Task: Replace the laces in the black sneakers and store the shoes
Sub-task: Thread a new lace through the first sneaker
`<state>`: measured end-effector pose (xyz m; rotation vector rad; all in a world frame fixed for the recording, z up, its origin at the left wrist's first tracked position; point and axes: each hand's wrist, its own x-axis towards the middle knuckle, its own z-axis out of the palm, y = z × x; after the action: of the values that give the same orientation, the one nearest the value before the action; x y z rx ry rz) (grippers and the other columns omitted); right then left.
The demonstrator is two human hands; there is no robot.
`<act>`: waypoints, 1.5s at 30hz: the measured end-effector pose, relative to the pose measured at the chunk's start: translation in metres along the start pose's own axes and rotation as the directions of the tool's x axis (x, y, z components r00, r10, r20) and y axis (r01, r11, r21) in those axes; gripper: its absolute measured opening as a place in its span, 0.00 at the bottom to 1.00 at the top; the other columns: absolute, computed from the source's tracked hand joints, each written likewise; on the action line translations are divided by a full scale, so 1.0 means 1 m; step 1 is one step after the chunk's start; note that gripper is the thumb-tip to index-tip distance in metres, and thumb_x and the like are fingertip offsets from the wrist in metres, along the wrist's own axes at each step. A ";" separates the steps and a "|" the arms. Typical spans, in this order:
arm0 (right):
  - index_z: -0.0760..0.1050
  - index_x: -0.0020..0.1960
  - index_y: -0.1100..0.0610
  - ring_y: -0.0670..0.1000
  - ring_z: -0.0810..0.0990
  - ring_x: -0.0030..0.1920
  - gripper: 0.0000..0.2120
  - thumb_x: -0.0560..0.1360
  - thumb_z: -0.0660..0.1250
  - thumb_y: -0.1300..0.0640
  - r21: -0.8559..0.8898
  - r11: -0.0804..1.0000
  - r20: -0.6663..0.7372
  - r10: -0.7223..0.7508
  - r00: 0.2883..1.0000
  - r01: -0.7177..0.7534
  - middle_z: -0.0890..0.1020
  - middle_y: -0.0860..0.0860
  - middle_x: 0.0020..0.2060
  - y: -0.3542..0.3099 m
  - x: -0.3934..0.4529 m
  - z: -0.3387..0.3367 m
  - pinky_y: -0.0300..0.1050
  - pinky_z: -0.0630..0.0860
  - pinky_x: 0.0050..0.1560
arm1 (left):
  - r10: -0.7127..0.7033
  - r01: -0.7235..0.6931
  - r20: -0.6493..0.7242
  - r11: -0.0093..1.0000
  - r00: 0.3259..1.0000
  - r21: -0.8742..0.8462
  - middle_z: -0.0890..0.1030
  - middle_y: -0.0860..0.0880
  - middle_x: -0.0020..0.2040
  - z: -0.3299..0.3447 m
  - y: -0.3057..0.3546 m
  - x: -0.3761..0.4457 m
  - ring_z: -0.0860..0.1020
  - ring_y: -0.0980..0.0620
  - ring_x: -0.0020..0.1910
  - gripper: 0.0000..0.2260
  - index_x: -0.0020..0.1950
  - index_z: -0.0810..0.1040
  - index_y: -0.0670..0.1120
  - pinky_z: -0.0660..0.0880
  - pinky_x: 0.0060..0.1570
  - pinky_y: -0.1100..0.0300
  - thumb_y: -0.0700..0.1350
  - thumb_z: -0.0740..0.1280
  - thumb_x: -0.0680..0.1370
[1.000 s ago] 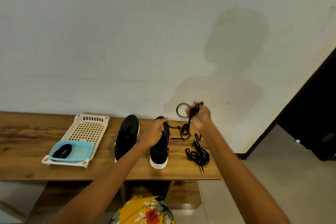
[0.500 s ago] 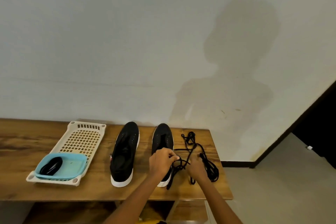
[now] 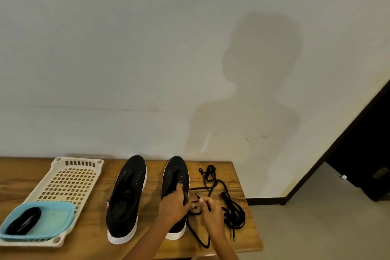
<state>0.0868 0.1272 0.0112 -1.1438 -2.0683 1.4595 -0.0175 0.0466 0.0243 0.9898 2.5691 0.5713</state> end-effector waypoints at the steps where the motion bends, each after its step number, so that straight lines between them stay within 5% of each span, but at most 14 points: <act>1: 0.76 0.41 0.52 0.47 0.77 0.34 0.10 0.80 0.61 0.55 0.043 0.998 -0.002 0.039 0.999 -0.039 0.81 0.50 0.34 0.001 -0.002 -0.001 0.38 0.72 0.35 | 0.011 -0.012 0.044 0.999 0.999 0.034 0.80 0.49 0.56 0.003 0.001 -0.006 0.79 0.53 0.52 0.32 0.75 0.52 0.47 0.76 0.51 0.60 0.54 0.64 0.77; 5: 0.73 0.42 0.59 0.46 0.74 0.30 0.12 0.82 0.56 0.58 0.132 0.977 0.051 0.161 0.986 -0.167 0.78 0.51 0.32 -0.003 -0.015 -0.004 0.35 0.71 0.26 | -0.047 0.045 0.004 0.983 0.999 0.176 0.82 0.49 0.49 0.010 0.003 -0.023 0.78 0.54 0.39 0.33 0.77 0.43 0.45 0.76 0.41 0.59 0.44 0.61 0.79; 9: 0.72 0.42 0.59 0.47 0.75 0.33 0.11 0.81 0.56 0.61 0.108 0.980 0.131 0.153 0.980 -0.167 0.77 0.52 0.34 -0.010 -0.035 -0.001 0.36 0.73 0.29 | -0.078 0.076 0.006 0.976 0.997 0.206 0.82 0.47 0.47 0.000 -0.004 -0.056 0.75 0.53 0.33 0.33 0.77 0.41 0.43 0.70 0.34 0.60 0.42 0.60 0.79; 14: 0.73 0.41 0.56 0.54 0.80 0.42 0.10 0.80 0.58 0.60 0.003 0.986 0.188 0.166 0.968 -0.169 0.81 0.55 0.40 -0.006 -0.055 0.023 0.52 0.78 0.49 | -0.040 0.017 0.084 0.968 0.996 0.252 0.82 0.45 0.49 -0.009 -0.021 -0.113 0.80 0.48 0.44 0.35 0.77 0.42 0.41 0.70 0.36 0.58 0.47 0.61 0.79; 20: 0.73 0.41 0.54 0.54 0.81 0.46 0.10 0.80 0.59 0.58 0.035 0.976 0.207 0.202 0.957 -0.214 0.81 0.51 0.40 0.003 -0.069 0.048 0.55 0.79 0.53 | -0.041 0.003 0.167 0.975 0.985 0.222 0.80 0.44 0.53 -0.002 -0.033 -0.142 0.80 0.46 0.50 0.34 0.77 0.46 0.42 0.73 0.41 0.55 0.47 0.63 0.78; 23: 0.74 0.43 0.53 0.55 0.81 0.46 0.09 0.80 0.59 0.59 0.060 0.978 0.178 0.187 0.966 -0.200 0.81 0.51 0.39 0.007 -0.064 0.054 0.56 0.79 0.53 | -0.088 0.065 0.206 0.991 0.975 0.119 0.79 0.42 0.56 -0.009 -0.032 -0.130 0.79 0.43 0.52 0.29 0.75 0.54 0.42 0.76 0.46 0.51 0.48 0.62 0.79; 26: 0.75 0.49 0.58 0.51 0.80 0.42 0.07 0.80 0.58 0.61 0.102 0.975 0.146 0.182 0.973 -0.197 0.80 0.50 0.37 0.006 -0.056 0.054 0.49 0.79 0.47 | -0.149 0.163 0.215 0.986 0.965 -0.047 0.81 0.40 0.52 -0.021 -0.029 -0.110 0.82 0.42 0.43 0.14 0.65 0.69 0.41 0.80 0.44 0.50 0.44 0.57 0.81; 32: 0.77 0.55 0.62 0.50 0.80 0.41 0.09 0.79 0.60 0.62 0.118 0.980 0.098 0.146 0.984 -0.157 0.81 0.54 0.41 0.004 -0.023 0.055 0.43 0.79 0.45 | 0.030 -0.023 -0.036 0.984 0.999 0.176 0.79 0.52 0.56 -0.033 -0.048 -0.054 0.79 0.51 0.52 0.11 0.53 0.82 0.51 0.77 0.48 0.56 0.40 0.63 0.77; 39: 0.81 0.48 0.60 0.45 0.80 0.35 0.06 0.77 0.66 0.60 0.005 1.000 0.044 0.011 0.999 -0.011 0.82 0.51 0.35 0.017 -0.008 0.062 0.35 0.80 0.36 | -0.007 0.006 -0.004 0.975 1.000 -0.222 0.75 0.51 0.47 0.011 -0.076 -0.025 0.76 0.51 0.49 0.11 0.58 0.80 0.52 0.72 0.46 0.56 0.43 0.66 0.76; 45: 0.78 0.41 0.53 0.48 0.83 0.36 0.05 0.75 0.66 0.59 -0.122 0.988 0.081 -0.081 0.993 0.091 0.82 0.50 0.34 0.020 -0.003 0.061 0.47 0.82 0.41 | 0.030 -0.087 -0.169 0.936 0.985 -0.342 0.75 0.53 0.44 0.032 -0.082 -0.026 0.73 0.56 0.41 0.11 0.58 0.80 0.53 0.68 0.37 0.62 0.42 0.64 0.78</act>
<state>0.0551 0.0906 -0.0312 -1.0454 -2.2607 1.3692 -0.0311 -0.0194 -0.0379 0.9286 2.4542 1.1206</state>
